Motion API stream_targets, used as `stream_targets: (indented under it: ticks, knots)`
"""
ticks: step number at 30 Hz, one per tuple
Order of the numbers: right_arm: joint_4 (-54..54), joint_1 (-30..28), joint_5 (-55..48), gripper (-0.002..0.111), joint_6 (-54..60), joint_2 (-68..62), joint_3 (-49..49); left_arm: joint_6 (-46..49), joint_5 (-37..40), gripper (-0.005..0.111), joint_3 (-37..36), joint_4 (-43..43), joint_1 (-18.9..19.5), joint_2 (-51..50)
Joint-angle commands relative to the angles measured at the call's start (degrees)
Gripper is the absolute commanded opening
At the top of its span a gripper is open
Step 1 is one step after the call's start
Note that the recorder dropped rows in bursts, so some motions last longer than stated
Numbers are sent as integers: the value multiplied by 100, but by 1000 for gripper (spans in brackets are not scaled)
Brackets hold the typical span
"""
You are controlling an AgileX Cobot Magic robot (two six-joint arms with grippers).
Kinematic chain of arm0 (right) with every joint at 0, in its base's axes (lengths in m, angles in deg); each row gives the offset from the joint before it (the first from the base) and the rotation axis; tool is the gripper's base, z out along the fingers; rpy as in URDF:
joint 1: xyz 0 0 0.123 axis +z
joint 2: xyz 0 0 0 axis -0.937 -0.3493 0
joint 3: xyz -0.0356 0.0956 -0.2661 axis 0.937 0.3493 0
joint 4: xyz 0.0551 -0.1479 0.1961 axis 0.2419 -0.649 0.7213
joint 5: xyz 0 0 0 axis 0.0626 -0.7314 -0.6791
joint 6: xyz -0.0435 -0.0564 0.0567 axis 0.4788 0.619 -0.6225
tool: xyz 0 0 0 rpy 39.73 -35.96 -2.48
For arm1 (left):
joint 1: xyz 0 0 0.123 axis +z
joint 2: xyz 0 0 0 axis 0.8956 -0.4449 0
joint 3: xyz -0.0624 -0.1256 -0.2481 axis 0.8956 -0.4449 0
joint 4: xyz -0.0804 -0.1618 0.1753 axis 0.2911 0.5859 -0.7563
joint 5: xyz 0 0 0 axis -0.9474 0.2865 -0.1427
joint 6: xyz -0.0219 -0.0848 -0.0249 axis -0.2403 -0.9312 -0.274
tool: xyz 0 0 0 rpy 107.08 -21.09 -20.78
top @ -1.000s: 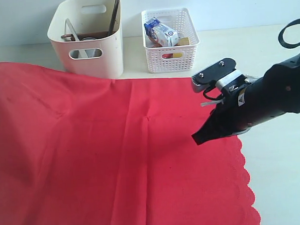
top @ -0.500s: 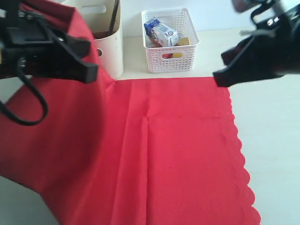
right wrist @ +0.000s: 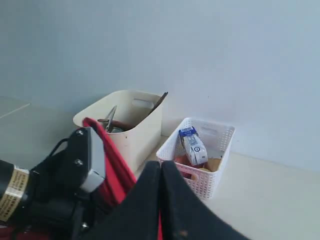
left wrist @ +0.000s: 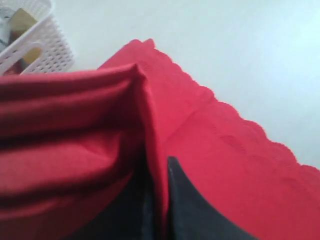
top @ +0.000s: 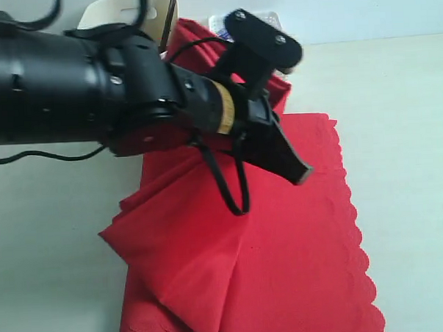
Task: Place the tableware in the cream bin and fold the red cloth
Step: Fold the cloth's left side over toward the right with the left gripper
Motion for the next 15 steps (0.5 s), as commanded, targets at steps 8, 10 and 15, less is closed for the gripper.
stream_targets:
  ticks: [8,10,15]
  knots:
    - [108,-29,448,0,-58,70,602,11,112,1,1409,86,-551,-1323]
    - [108,-29,448,0,-58,70,602,11,211,9,1602,86,-551,-1526]
    - [108,-29,448,0,-58,70,602,2,387,55,1876,208,-551,-1723]
